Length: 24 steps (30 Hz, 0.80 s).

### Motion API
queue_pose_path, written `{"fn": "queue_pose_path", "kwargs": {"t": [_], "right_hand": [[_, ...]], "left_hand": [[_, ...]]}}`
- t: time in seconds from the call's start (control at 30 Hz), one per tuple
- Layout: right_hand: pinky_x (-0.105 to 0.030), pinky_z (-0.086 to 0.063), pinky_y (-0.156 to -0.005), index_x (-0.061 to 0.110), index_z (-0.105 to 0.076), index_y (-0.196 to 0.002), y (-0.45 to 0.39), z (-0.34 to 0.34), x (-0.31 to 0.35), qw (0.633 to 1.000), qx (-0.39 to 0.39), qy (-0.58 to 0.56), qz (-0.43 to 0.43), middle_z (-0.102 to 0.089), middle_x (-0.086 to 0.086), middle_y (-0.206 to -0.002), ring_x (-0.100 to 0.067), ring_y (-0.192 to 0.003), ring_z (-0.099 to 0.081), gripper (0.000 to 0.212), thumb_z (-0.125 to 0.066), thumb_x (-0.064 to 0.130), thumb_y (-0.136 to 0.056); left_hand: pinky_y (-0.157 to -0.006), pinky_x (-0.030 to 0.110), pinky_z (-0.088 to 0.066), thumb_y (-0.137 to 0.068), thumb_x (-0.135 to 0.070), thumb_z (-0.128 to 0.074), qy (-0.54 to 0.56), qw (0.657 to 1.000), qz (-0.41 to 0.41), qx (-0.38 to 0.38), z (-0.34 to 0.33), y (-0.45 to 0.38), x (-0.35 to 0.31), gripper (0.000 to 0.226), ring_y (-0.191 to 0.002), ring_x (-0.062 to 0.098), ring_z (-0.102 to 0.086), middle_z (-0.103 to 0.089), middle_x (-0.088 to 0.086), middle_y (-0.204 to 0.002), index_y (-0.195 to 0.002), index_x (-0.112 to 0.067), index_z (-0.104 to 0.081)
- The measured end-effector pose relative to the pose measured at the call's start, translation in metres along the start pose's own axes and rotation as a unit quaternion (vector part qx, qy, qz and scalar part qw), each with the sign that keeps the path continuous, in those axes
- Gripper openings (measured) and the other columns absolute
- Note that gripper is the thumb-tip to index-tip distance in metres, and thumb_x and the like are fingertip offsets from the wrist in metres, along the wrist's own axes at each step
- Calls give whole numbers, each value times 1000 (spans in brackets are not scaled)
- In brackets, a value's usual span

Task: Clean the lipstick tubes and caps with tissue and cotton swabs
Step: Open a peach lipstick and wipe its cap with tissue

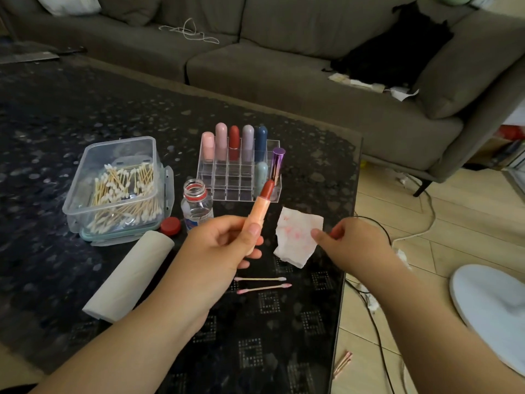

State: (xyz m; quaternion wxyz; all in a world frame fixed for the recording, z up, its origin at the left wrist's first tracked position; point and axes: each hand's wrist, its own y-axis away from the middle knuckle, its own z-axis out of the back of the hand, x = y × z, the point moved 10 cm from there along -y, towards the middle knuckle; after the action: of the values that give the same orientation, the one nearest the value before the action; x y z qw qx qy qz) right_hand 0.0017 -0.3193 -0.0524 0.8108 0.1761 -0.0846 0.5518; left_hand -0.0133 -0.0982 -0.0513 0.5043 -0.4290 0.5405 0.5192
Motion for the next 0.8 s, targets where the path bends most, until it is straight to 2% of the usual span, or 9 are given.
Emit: {"fn": "queue_pose_path", "kwargs": {"t": [0.1, 0.23, 0.37, 0.5, 0.63, 0.7, 0.8], "right_hand": [[-21, -31, -47, 18, -55, -82, 1, -15, 14, 999, 2, -14, 28, -53, 4, -73, -6, -61, -45, 30, -56, 47, -90], [-18, -33, -49, 20, -54, -88, -1, -16, 26, 995, -6, -89, 48, -54, 4, -78, -6, -65, -48, 13, -53, 31, -95], [-15, -35, -51, 24, -59, -91, 4, -4, 40, 971, -1, -218, 97, -63, 6, -85, -5, -73, -55, 4, -56, 24, -94], [-10, -40, -50, 27, -66, -87, 15, 6, 51, 959, -1, -250, 136, -66, 12, -81, -1, -71, -60, 8, -60, 25, -92], [-12, -42, -46, 27, -63, -71, 24, 7, 59, 958, 6, -239, 156, -66, 8, -70, -5, -61, -59, 20, -61, 31, -90], [-13, -39, -44, 23, -65, -68, 28, 9, 62, 953, 13, -258, 159, -64, 4, -63, -5, -52, -53, 22, -64, 33, -88], [-18, -42, -48, 20, -68, -71, 36, 8, 66, 931, 58, -320, 167, -69, -3, -66, -5, -52, -53, 19, -65, 30, -87]], "left_hand": [[-70, 22, -51, -89, -28, -58, -18, 1000, -10, 8, -5, 1, -3, 15, -79, 5, -69, -73, -11, -87, -99, -24, -69], [-67, 21, -50, -88, -26, -60, -24, 999, -20, 10, -8, 0, -5, 10, -75, 5, -69, -72, -11, -82, -93, -25, -68], [-65, 19, -50, -88, -25, -60, -31, 999, -29, 11, -7, -1, -7, 9, -74, 5, -68, -72, -9, -81, -89, -25, -69], [-63, 18, -50, -88, -23, -61, -34, 998, -41, 20, -6, 0, -11, 9, -74, 7, -68, -72, -5, -79, -87, -23, -70], [-61, 16, -48, -86, -23, -62, -39, 997, -66, 17, -5, 3, -18, 9, -72, 5, -66, -71, -5, -77, -86, -25, -70], [-69, 17, -49, -83, -29, -64, -36, 997, -70, 9, -3, 4, -19, 7, -73, -1, -64, -71, -9, -81, -85, -27, -71], [-99, 36, -44, -67, -55, -67, -14, 999, -43, 19, -3, 2, -15, 30, -106, -1, -59, -65, -17, -111, -85, -32, -74]]}}
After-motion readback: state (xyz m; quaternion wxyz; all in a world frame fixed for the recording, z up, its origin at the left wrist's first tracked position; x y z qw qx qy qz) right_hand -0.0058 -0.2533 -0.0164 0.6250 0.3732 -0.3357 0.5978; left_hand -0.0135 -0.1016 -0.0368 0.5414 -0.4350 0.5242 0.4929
